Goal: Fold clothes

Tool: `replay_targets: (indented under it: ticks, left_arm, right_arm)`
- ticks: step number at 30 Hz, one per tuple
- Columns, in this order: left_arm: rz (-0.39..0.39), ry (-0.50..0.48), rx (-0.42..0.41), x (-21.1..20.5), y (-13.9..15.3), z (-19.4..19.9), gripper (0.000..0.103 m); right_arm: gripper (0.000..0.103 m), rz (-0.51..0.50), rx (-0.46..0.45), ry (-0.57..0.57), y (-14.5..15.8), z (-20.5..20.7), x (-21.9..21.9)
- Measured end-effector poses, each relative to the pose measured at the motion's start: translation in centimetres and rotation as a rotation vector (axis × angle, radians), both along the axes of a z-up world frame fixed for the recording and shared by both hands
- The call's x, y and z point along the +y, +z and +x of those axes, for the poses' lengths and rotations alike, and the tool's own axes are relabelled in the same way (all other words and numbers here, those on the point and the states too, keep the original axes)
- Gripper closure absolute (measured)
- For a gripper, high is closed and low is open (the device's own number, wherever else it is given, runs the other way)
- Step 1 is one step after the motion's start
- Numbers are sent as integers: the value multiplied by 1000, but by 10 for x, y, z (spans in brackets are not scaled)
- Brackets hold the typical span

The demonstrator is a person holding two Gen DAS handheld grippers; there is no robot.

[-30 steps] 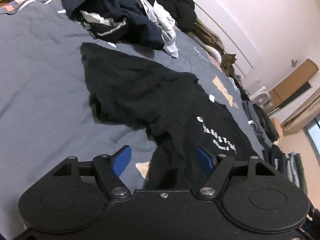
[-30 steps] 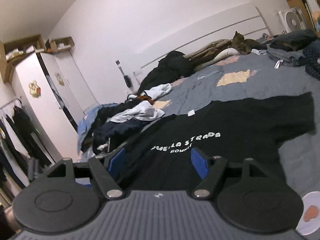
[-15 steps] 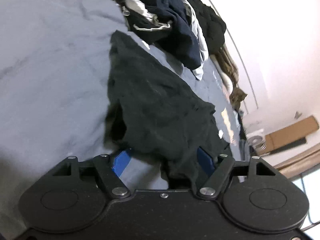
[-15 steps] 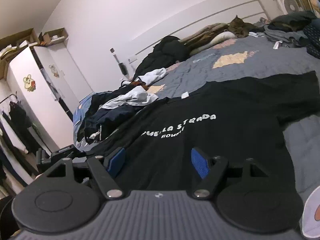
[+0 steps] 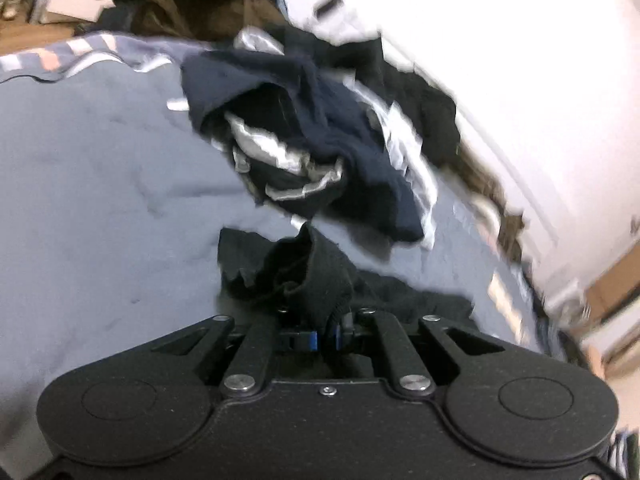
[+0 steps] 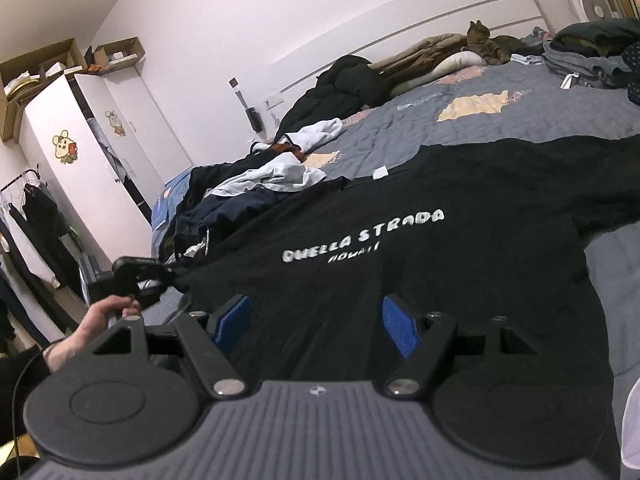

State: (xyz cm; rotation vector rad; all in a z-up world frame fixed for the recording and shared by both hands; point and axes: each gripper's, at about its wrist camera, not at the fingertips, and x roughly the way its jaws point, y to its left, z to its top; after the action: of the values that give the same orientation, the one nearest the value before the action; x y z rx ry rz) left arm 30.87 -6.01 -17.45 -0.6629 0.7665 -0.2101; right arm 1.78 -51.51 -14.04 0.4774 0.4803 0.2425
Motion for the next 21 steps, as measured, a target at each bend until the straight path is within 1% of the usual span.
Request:
replay_targets:
  ticks: [1,2,5,6,9,10,12,13,14,15,17,21]
  left_arm:
    - [-28,-47,111,2,-7,5,56]
    - [-39,-92,165,3,-11,3,45]
    - [28,-199,119,10,-3,-20,43]
    - [35,-208,103,16,-1,-25,41]
    - [-15,-113,59,53,8,-26,32]
    - [-29,-88,50,63,9,-23,27]
    - [-50,-59,53,72,8,-4,26]
    - [-45,-50,55,74,7,6,26]
    - [-20,-51,61,72,6,15,26]
    - [-1,-57,66,69,4,25,26]
    - [7,-85,69,61,-2,45,26]
    - [37,-139,70,47,-16,70,25]
  right_arm:
    - [30,0,0,5,0,0,1]
    - [30,-1,1,9,1,1,1]
    - [30,-12,4,21,0,0,3]
    - [30,-12,5,23,0,0,3]
    - [30,-11,8,29,0,0,4]
    - [30,-12,9,31,0,0,5]
    - [30,-18,4,38,0,0,7]
    - [30,-22,1,43,0,-1,8]
    - [30,-28,2,47,-1,0,9]
    - [30,-31,6,48,-2,0,9]
    - [30,-36,15,48,-4,1,9]
    - [30,-32,27,54,-6,4,10]
